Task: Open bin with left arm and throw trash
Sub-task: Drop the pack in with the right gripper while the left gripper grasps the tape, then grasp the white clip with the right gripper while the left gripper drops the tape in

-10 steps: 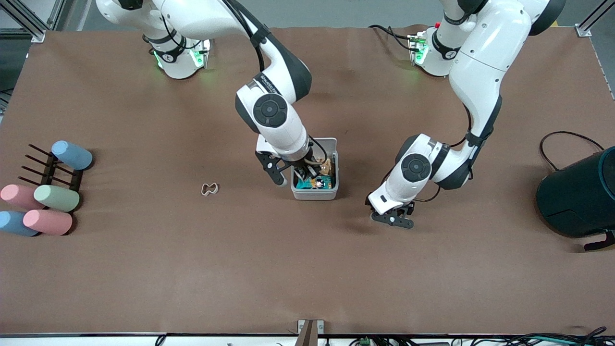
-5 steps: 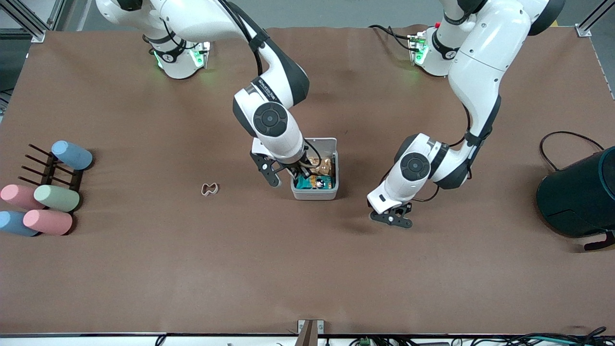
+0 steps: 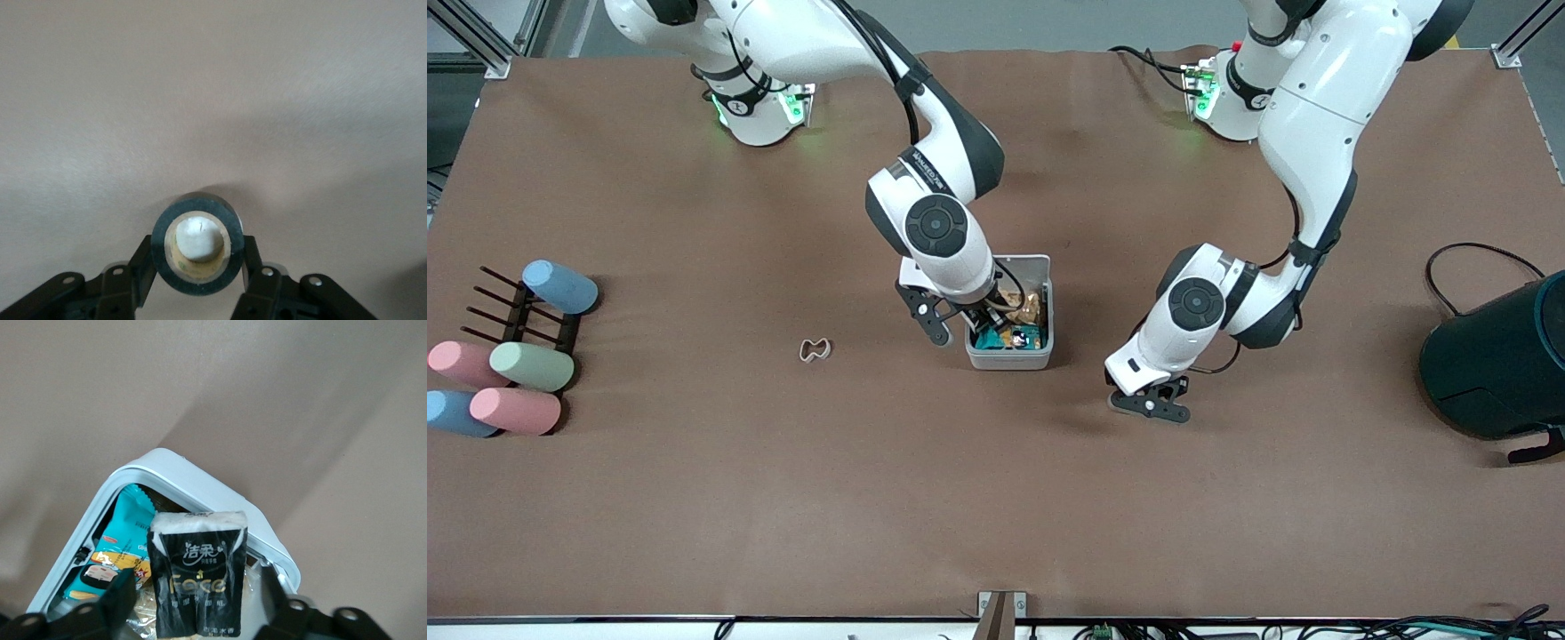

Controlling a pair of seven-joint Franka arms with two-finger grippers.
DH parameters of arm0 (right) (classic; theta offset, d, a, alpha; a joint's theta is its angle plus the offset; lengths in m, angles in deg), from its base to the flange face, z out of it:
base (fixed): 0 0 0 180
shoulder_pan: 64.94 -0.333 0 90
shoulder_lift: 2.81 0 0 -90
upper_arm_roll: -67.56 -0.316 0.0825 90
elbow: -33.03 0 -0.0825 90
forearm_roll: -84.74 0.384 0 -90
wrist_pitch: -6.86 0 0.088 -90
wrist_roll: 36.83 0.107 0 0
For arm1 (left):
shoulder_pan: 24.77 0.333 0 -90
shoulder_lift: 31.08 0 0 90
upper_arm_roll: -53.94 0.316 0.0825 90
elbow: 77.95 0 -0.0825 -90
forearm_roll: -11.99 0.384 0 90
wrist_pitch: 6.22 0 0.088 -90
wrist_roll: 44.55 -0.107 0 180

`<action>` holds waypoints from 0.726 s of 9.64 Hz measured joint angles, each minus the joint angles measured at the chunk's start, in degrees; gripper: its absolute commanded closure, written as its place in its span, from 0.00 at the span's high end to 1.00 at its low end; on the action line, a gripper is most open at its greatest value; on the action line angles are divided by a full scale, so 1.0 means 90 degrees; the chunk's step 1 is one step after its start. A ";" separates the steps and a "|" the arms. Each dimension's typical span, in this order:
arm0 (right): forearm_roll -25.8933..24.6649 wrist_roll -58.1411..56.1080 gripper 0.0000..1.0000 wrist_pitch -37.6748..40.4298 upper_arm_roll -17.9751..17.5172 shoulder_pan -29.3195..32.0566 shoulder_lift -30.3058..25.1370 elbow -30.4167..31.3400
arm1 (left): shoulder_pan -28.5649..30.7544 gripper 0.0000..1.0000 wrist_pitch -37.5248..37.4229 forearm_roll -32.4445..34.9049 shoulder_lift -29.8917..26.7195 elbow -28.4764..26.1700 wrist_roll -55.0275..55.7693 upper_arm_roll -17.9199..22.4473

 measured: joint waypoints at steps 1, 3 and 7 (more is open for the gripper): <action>0.0000 0.0000 1.00 -0.0005 0.0000 0.0000 -0.0002 -0.0012 | -0.0003 0.00 -0.0213 -0.0001 -0.0175 0.0042 0.0009 -0.0059; 0.0000 0.0014 1.00 0.0007 0.0058 0.0080 -0.0049 -0.0104 | -0.0002 0.00 -0.0901 -0.0094 -0.0477 0.0278 0.0260 -0.0394; -0.0030 -0.0523 1.00 0.1158 0.0105 0.1283 -0.0487 -0.0157 | -0.0305 0.00 -0.1379 -0.0165 -0.0625 0.0635 0.1793 -0.1074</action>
